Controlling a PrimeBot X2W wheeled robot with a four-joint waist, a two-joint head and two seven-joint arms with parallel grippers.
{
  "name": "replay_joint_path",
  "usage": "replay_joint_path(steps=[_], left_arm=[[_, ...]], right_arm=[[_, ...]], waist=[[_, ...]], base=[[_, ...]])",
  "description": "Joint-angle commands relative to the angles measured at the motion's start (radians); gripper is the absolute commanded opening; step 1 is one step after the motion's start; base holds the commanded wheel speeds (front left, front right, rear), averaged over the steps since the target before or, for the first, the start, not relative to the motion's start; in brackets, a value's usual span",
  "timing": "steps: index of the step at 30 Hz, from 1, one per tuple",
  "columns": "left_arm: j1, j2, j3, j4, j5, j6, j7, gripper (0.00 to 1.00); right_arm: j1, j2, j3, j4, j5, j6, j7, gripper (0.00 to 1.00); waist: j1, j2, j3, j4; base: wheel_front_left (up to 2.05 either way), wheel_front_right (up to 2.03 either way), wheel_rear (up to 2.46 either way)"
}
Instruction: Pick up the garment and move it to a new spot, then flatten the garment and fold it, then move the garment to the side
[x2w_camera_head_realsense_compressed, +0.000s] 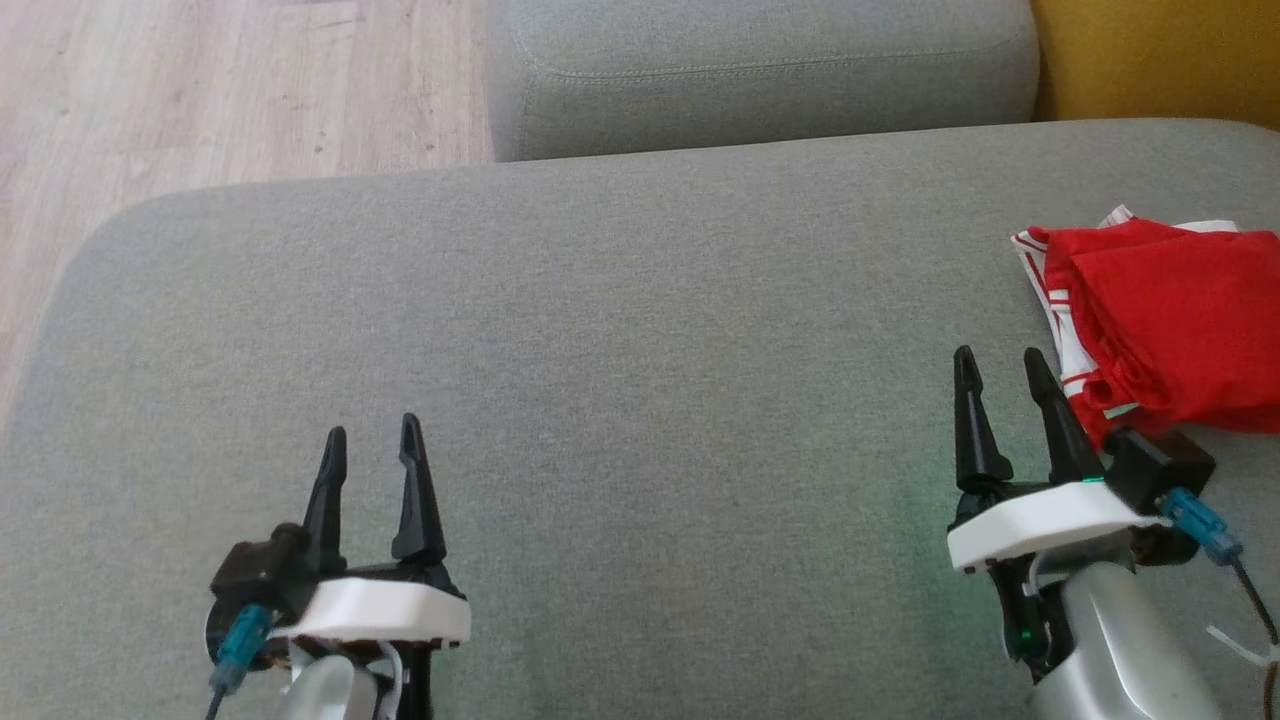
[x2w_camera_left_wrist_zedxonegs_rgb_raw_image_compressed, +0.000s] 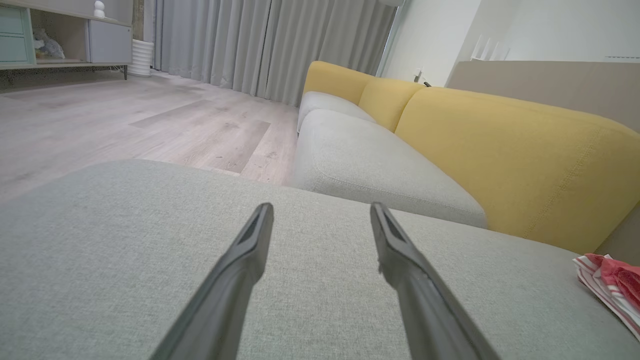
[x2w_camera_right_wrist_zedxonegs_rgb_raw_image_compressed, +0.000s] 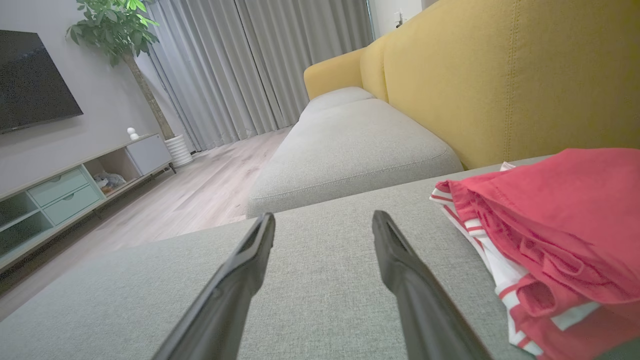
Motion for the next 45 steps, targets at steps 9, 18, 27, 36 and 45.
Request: replay_joint_path(steps=[9,18,27,36,45], left_arm=[[-0.020,0.007,0.037,-0.016,-0.053,0.005,-0.010,1.00],[0.016,-0.001,0.007,0.064,-0.110,0.004,0.014,0.00],[0.015,0.000,0.029,0.054,-0.192,-0.008,0.040,0.00],[0.014,0.000,0.051,0.044,-0.273,-0.021,0.066,0.00],[0.013,0.001,0.073,0.034,-0.354,-0.033,0.092,0.00]], right_arm=[[-0.005,-0.002,0.019,-0.045,-0.004,-0.002,-0.013,1.00],[0.032,0.002,-0.008,0.026,0.033,0.000,0.010,0.00],[0.038,0.002,-0.020,0.007,0.128,0.000,0.035,0.00],[0.044,0.002,-0.032,-0.011,0.223,0.000,0.061,0.00],[0.049,0.001,-0.044,-0.028,0.318,0.000,0.087,0.00]], waist=[[0.0000,0.0000,0.005,-0.004],[0.0001,0.0000,0.006,-0.004],[0.0001,0.0000,0.004,-0.003],[0.0001,0.0000,0.002,-0.002],[0.0001,0.0000,0.000,0.000]], base=[[0.00,0.00,0.00],[0.00,0.00,0.00],[0.00,0.00,0.00],[0.00,0.00,0.00],[0.00,0.00,0.00]])
